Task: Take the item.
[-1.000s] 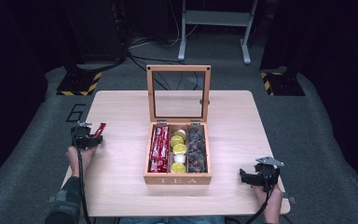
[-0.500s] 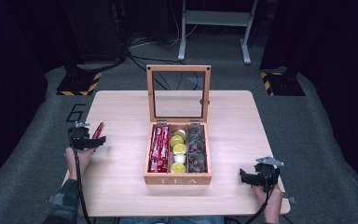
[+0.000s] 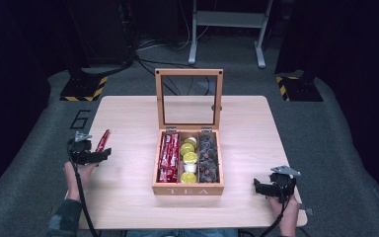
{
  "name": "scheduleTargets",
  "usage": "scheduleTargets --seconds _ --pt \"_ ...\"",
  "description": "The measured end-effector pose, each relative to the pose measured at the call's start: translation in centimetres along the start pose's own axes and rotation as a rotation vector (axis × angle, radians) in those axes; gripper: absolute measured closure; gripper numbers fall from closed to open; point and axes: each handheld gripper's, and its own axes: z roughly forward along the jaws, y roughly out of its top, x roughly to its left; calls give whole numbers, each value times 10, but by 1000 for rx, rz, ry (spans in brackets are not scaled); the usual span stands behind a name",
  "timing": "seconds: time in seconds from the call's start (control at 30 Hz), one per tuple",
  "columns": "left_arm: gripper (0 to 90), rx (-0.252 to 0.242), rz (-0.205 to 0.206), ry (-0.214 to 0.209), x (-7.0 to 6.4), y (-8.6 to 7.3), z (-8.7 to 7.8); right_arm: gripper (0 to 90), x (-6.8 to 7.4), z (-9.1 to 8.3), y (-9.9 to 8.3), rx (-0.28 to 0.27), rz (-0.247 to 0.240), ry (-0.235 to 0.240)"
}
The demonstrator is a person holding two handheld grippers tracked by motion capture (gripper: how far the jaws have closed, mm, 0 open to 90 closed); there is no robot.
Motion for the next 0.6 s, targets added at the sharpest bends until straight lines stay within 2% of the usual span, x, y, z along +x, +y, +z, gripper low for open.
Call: scheduleTargets --seconds 0.03,0.1,0.17,0.33,0.6 --pt "123 -23 3 2 -3 -2 -3 14 0 0 0 0 0 0" --pt "123 -23 17 -2 -5 -3 -7 14 0 0 0 0 0 0" --pt "121 -43 31 -7 -12 -7 -17 13 0 0 0 1 1 -1" --pt "117 -58 68 -15 -20 -10 -32 14 0 0 0 2 1 -1" --pt "116 -81 95 -22 -32 -22 -46 13 1 0 0 5 7 -2"
